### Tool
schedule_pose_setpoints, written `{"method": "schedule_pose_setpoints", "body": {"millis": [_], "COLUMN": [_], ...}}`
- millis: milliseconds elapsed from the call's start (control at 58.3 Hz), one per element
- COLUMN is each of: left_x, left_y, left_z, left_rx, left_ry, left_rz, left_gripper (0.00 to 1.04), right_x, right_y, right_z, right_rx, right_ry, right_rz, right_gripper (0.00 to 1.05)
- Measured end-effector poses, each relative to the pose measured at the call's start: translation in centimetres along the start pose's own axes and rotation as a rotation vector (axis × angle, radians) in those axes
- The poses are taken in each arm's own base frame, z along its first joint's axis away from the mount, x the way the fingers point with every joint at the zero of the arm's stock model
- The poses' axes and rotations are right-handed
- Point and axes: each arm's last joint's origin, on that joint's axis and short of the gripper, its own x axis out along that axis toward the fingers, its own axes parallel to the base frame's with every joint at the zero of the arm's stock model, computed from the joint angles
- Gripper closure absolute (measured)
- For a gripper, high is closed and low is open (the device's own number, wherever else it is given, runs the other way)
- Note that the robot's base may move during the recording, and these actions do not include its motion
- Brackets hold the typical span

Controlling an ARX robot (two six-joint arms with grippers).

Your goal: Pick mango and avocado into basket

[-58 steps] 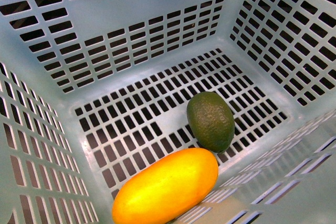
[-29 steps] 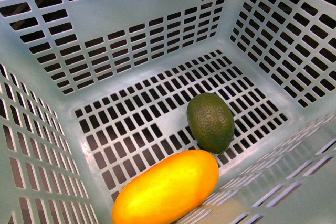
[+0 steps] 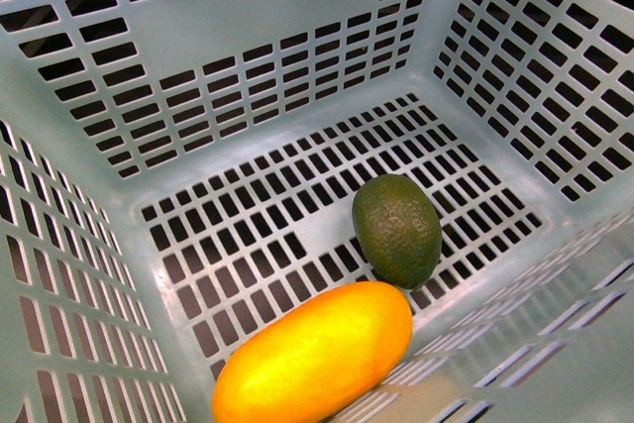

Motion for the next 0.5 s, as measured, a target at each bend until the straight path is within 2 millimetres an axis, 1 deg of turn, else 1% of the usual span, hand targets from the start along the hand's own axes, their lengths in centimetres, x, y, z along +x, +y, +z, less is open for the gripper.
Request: {"method": "schedule_pose_setpoints", "body": {"millis": [223, 309, 360, 498], "left_x": [0.0, 0.0, 0.0, 0.0], "left_y": [-0.01, 0.0, 0.0, 0.0], "left_z": [-0.02, -0.01, -0.01, -0.01], "left_rx": [-0.001, 0.002, 0.001, 0.001], "left_ry": [0.003, 0.0, 0.001, 0.0], "left_rz": [-0.001, 0.0, 0.0, 0.0], "left_gripper": [1.01, 1.01, 1.01, 1.01], "right_x": [-0.1, -0.1, -0.1, -0.1], "right_y": [0.0, 0.0, 0.0, 0.0], "right_z": [0.05, 0.05, 0.05, 0.05], "right_rx": [0.0, 0.0, 0.0, 0.0], "right_ry": [-0.008, -0.008, -0.008, -0.008], "right_rz": [0.0, 0.0, 0.0, 0.0], "right_gripper": [1.02, 0.88, 0.76, 0.55]}}
